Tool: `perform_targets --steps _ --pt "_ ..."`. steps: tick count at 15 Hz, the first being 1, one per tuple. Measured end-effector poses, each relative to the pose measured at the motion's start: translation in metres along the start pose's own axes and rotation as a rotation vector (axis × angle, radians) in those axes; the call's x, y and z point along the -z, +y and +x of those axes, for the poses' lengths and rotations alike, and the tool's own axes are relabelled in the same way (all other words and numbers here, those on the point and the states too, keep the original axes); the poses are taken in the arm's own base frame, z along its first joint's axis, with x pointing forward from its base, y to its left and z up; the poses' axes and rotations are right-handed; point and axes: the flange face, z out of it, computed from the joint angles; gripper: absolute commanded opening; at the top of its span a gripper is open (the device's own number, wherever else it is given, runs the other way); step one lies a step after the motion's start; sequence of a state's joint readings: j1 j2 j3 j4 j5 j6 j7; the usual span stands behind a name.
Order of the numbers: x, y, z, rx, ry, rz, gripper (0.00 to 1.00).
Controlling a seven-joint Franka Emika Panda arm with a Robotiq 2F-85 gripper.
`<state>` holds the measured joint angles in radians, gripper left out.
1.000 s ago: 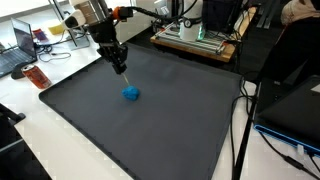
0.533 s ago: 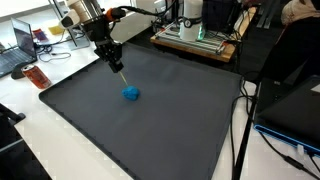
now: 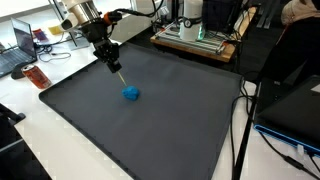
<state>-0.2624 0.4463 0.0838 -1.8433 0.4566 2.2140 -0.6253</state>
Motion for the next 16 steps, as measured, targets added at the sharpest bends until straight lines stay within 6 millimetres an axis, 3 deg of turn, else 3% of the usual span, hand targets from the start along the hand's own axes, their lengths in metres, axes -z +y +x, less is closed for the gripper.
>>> perform_targets --steps 4,5,10,16 --pt "0.000 0.000 0.000 -0.001 0.001 0.002 0.12" --pt "0.000 0.000 0.000 -0.001 0.001 0.002 0.03" --pt "-0.002 0.002 -0.002 -0.007 -0.020 0.020 0.03" --pt "0.004 0.036 -0.011 -0.034 -0.051 0.138 0.03"
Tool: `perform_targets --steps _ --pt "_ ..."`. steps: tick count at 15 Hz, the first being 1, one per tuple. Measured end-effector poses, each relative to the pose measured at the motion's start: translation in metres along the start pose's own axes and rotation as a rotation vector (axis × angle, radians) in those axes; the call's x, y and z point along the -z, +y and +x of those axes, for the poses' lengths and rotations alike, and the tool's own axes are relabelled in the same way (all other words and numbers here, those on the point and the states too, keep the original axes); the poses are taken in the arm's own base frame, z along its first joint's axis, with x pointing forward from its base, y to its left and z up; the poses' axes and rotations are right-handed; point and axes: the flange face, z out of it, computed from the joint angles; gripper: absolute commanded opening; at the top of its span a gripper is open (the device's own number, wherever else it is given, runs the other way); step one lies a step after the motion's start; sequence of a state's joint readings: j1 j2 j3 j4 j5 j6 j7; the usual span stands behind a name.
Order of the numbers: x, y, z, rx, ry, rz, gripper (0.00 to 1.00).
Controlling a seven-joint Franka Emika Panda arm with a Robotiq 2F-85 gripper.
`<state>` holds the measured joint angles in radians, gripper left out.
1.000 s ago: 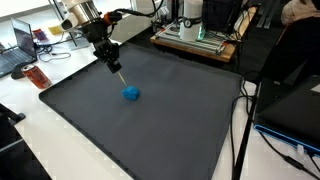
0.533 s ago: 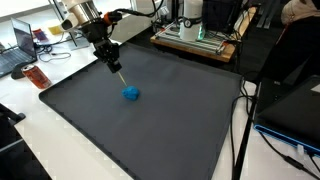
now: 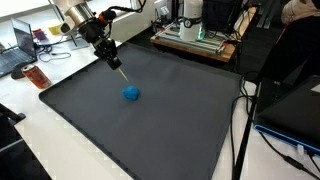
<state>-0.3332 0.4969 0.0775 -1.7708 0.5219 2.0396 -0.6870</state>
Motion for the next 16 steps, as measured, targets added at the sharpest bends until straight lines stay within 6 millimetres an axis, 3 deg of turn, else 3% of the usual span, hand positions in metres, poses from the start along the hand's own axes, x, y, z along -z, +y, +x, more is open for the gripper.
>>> perform_targets --steps 4,12,16 --pt "0.004 0.022 0.000 -0.014 -0.012 0.099 0.03" --pt "-0.024 0.069 0.019 -0.060 0.011 0.180 0.03" --pt "-0.018 0.091 0.020 -0.063 0.018 0.235 0.03"
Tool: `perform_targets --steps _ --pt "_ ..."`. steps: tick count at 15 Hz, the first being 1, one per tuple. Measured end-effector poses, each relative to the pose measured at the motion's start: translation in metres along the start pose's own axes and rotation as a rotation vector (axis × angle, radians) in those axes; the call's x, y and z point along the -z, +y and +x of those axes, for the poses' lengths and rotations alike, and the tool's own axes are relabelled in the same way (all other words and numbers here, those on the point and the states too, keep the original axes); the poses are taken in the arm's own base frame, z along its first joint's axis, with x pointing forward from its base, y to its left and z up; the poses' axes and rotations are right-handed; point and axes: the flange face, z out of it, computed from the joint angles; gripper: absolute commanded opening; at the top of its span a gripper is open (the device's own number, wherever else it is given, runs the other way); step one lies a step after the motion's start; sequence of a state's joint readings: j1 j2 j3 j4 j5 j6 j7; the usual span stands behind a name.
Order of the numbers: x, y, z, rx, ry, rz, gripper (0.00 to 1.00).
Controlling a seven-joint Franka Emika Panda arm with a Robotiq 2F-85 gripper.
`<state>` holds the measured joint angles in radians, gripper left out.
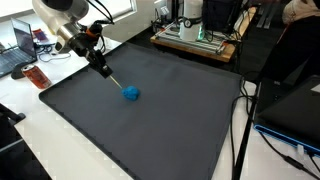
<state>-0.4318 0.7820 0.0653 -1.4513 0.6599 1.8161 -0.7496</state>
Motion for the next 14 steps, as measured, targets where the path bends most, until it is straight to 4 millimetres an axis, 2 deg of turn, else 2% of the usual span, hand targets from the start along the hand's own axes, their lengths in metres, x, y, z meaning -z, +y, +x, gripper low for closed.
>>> perform_targets --steps 4,14 --pt "0.009 0.015 0.001 0.002 -0.016 0.044 0.03" --pt "-0.003 0.036 0.014 0.010 -0.013 0.059 0.03"
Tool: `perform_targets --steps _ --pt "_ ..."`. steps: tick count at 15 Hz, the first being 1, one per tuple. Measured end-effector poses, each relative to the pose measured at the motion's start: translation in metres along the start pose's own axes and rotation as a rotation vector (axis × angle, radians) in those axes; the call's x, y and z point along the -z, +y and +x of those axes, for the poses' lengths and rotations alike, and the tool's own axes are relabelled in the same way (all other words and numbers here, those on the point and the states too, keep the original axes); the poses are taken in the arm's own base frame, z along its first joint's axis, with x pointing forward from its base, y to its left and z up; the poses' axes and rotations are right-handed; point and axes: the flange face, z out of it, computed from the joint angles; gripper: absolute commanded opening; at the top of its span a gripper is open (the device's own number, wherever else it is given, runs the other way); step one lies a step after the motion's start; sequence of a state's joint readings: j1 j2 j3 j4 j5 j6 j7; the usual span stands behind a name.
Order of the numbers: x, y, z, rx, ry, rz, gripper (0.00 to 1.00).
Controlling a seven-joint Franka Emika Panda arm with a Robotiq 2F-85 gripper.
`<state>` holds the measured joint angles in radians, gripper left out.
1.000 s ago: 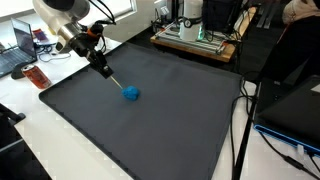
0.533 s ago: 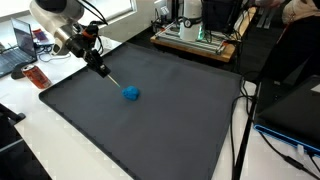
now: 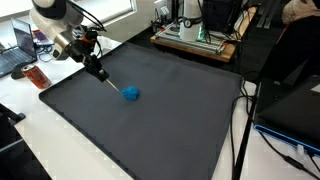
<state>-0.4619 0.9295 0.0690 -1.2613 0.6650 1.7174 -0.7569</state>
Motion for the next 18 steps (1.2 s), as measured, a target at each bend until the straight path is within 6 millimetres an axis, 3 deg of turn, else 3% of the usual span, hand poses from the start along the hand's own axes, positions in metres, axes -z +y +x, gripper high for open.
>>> perform_targets --steps 5,11,18 --pt "0.016 -0.014 0.005 0.021 0.016 -0.014 0.03" --pt "0.036 -0.055 0.002 0.048 0.033 -0.071 0.03" --pt "0.021 -0.103 -0.015 0.079 0.038 -0.245 0.03"
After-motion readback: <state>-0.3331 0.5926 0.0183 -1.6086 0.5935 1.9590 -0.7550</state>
